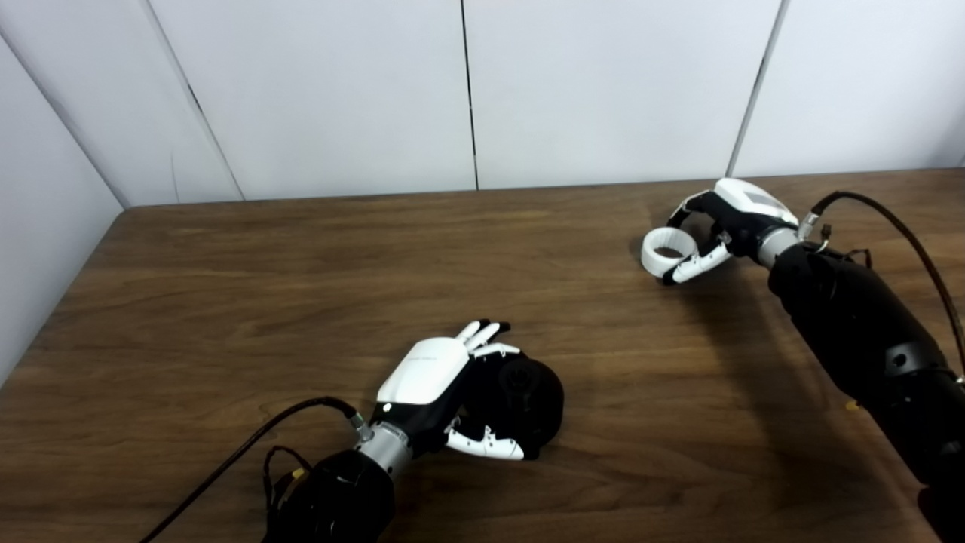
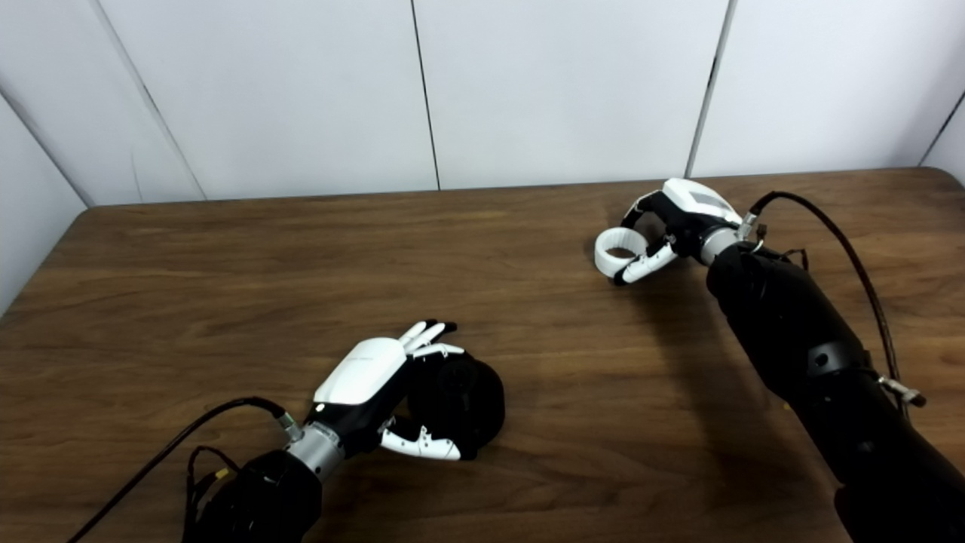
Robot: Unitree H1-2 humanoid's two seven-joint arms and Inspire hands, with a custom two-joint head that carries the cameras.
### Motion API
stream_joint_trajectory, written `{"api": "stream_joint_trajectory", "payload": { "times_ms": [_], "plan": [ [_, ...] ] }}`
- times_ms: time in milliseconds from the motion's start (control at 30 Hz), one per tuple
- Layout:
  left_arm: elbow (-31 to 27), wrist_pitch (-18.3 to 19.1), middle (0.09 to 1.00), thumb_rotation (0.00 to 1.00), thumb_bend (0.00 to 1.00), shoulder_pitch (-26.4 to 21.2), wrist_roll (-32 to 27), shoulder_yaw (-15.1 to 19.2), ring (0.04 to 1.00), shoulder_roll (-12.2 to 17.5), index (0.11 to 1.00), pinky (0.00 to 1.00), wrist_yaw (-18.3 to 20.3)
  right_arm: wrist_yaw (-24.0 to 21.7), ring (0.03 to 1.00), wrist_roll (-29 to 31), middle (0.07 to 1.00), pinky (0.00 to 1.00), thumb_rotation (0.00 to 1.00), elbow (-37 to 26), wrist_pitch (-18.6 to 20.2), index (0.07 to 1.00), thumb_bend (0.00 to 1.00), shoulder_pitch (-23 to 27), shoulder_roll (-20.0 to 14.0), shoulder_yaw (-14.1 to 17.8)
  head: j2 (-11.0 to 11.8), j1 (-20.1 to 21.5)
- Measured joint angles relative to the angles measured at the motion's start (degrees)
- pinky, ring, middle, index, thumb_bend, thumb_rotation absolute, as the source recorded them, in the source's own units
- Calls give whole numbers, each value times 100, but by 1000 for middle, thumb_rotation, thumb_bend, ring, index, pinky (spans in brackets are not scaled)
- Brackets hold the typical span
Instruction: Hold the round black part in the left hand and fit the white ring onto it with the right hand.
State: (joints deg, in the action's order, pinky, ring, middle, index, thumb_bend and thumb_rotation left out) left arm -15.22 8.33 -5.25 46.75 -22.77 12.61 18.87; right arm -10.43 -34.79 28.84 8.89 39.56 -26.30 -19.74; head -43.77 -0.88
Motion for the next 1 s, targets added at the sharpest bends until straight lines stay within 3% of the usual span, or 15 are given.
{"api": "stream_joint_trajectory", "payload": {
  "times_ms": [300, 333, 433, 1000],
  "plan": [
    [0, 6, 984, 439, 929, 3, -12, 10, 1000, 0, 779, 891, 1, 33, 887, 55, 840, 745, 196, 5, -36, 600, 817, -23, 2, 27, -9, -9],
    [0, 5, 984, 444, 928, 3, -13, 11, 1000, 0, 779, 891, 1, 35, 886, 59, 840, 745, 168, 5, -38, 537, 644, -23, 4, 28, -9, -9],
    [0, 0, 984, 452, 930, 2, -14, 12, 1000, 0, 780, 897, 1, 56, 886, 76, 841, 745, 151, 5, -64, 499, 540, -23, 11, 32, 0, -9],
    [2, -6, 981, 473, 934, -7, 2, -16, 1000, -4, 780, 889, -2, 26, 850, 181, 827, 729, 150, -149, -73, 493, 524, -63, 11, 123, 9, 9]
  ]
}}
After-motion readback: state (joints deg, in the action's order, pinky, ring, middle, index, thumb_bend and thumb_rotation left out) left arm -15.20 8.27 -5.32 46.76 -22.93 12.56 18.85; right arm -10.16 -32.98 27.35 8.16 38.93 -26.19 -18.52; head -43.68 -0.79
